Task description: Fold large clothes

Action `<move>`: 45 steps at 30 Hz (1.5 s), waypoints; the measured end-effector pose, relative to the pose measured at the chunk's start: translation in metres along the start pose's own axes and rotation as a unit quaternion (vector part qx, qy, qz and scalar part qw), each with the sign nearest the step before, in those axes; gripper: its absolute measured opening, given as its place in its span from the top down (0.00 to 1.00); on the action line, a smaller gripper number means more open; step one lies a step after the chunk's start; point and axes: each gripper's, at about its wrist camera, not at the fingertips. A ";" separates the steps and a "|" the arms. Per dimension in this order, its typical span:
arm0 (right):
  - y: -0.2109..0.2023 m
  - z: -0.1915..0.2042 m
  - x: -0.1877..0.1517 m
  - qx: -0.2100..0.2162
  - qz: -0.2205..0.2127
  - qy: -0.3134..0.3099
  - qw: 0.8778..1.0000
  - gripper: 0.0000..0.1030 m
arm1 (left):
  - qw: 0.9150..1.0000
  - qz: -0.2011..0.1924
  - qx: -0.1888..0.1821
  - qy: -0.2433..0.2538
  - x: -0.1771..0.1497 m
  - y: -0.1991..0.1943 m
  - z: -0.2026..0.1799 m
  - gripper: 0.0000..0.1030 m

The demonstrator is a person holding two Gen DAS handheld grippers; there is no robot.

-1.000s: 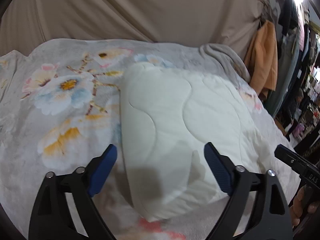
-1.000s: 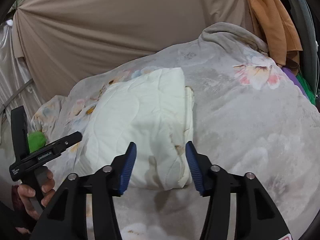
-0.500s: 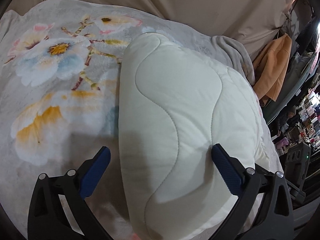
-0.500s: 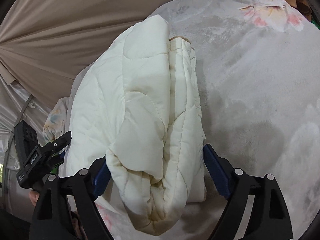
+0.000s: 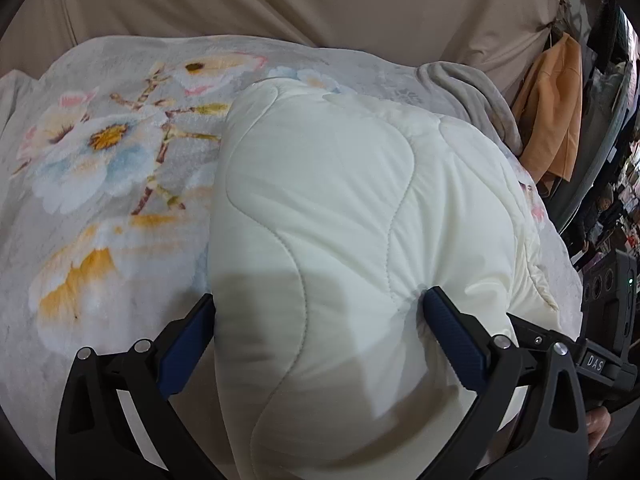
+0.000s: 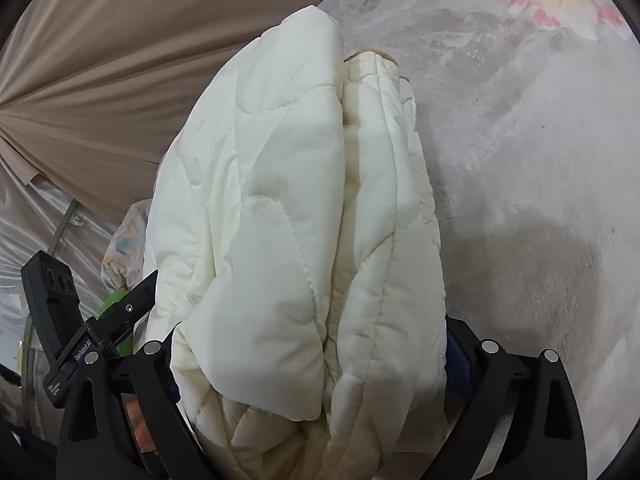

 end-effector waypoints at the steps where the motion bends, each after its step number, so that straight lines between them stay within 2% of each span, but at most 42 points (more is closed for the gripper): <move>1: 0.000 0.003 0.000 -0.002 -0.002 -0.002 1.000 0.11 | 1.000 -0.002 0.002 0.004 0.000 0.000 -0.001 0.04; 4: -0.004 0.014 -0.003 -0.011 -0.014 -0.011 1.000 0.20 | 1.000 -0.010 0.012 0.023 0.000 -0.003 -0.008 0.04; 6: -0.008 0.024 -0.004 -0.023 -0.024 -0.025 0.999 0.31 | 0.999 -0.017 0.017 0.038 0.000 -0.005 -0.014 0.05; 12: -0.024 0.053 -0.006 -0.047 -0.054 -0.053 0.996 0.61 | 0.997 -0.034 0.028 0.064 0.004 -0.017 -0.025 0.20; 14: -0.033 0.061 -0.006 -0.044 -0.065 -0.060 0.995 0.66 | 0.996 -0.044 0.033 0.072 0.007 -0.025 -0.028 0.36; 15: -0.037 0.068 -0.007 -0.046 -0.072 -0.068 0.994 0.67 | 0.995 -0.051 0.039 0.078 0.007 -0.030 -0.029 0.41; 16: -0.040 0.072 -0.008 -0.048 -0.077 -0.074 0.993 0.68 | 0.994 -0.056 0.043 0.085 0.009 -0.035 -0.031 0.52; 17: -0.043 0.079 -0.010 -0.049 -0.083 -0.082 0.992 0.69 | 0.993 -0.064 0.037 0.092 0.011 -0.042 -0.033 0.78; 18: -0.046 0.084 -0.011 -0.044 -0.087 -0.087 0.991 0.71 | 0.993 -0.062 0.011 0.097 0.013 -0.048 -0.034 0.98; 19: -0.048 0.093 -0.012 -0.034 -0.090 -0.097 0.991 0.72 | 0.994 -0.049 -0.026 0.098 0.016 -0.052 -0.037 1.00; 20: -0.049 0.104 -0.014 -0.038 -0.094 -0.110 0.989 0.73 | 0.992 -0.042 -0.055 0.108 0.019 -0.058 -0.043 1.00; 21: -0.049 0.114 -0.016 -0.051 -0.097 -0.122 0.986 0.73 | 0.991 -0.049 -0.050 0.116 0.019 -0.063 -0.049 1.00; 23: -0.050 0.123 -0.016 -0.070 -0.097 -0.129 0.984 0.73 | 0.989 -0.080 -0.010 0.126 0.017 -0.074 -0.057 0.99; 25: -0.050 0.114 -0.015 -0.073 -0.093 -0.112 0.987 0.73 | 0.989 -0.087 -0.010 0.116 0.017 -0.083 -0.048 0.97; 26: -0.050 0.104 -0.016 -0.071 -0.090 -0.103 0.988 0.73 | 0.991 -0.086 -0.010 0.104 0.017 -0.086 -0.037 0.93; 27: -0.049 0.092 -0.018 -0.066 -0.086 -0.089 0.990 0.73 | 0.992 -0.084 -0.005 0.093 0.017 -0.087 -0.026 0.85; 29: -0.047 0.070 -0.021 -0.052 -0.078 -0.064 0.994 0.72 | 0.995 -0.080 0.015 0.066 0.015 -0.085 0.002 0.35; 32: -0.041 0.037 -0.028 -0.015 -0.067 -0.016 0.998 0.69 | 0.998 -0.052 0.022 0.037 0.007 -0.069 0.033 0.21; 34: -0.037 0.023 -0.030 0.006 -0.063 0.004 0.998 0.66 | 1.000 -0.004 -0.015 0.016 0.001 -0.048 0.049 0.08; 36: -0.034 0.016 -0.031 0.021 -0.059 0.015 0.998 0.59 | 0.999 0.025 -0.047 -0.008 -0.006 -0.029 0.057 0.06; 38: -0.031 0.015 -0.030 0.016 -0.057 0.016 0.998 0.51 | 0.994 0.039 -0.096 -0.038 -0.008 -0.015 0.065 0.04; 39: -0.030 0.016 -0.030 0.015 -0.055 0.015 0.998 0.43 | 0.990 0.049 -0.122 -0.051 -0.009 -0.008 0.067 0.04; 41: -0.024 0.018 -0.028 0.016 -0.050 0.014 0.999 0.38 | 0.978 0.076 -0.179 -0.071 -0.007 0.006 0.066 0.04; 42: -0.022 0.019 -0.027 0.016 -0.048 0.014 0.999 0.37 | 0.975 0.084 -0.192 -0.074 -0.006 0.011 0.063 0.04; 43: -0.021 0.021 -0.026 0.015 -0.048 0.011 0.999 0.37 | 0.977 0.080 -0.185 -0.069 -0.005 0.012 0.059 0.04; 44: -0.021 0.025 -0.025 0.011 -0.050 0.003 0.999 0.40 | 0.979 0.076 -0.181 -0.061 -0.004 0.012 0.054 0.05; 45: -0.022 0.032 -0.024 0.004 -0.055 -0.011 0.998 0.50 | 0.980 0.071 -0.178 -0.052 -0.003 0.009 0.049 0.09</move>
Point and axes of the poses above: each gripper's, at about its wrist camera, not at the fingertips, and y roughly the way its jaws point, z to its left, x to its top, and after that the axes turned 4 degrees about z, right-handed
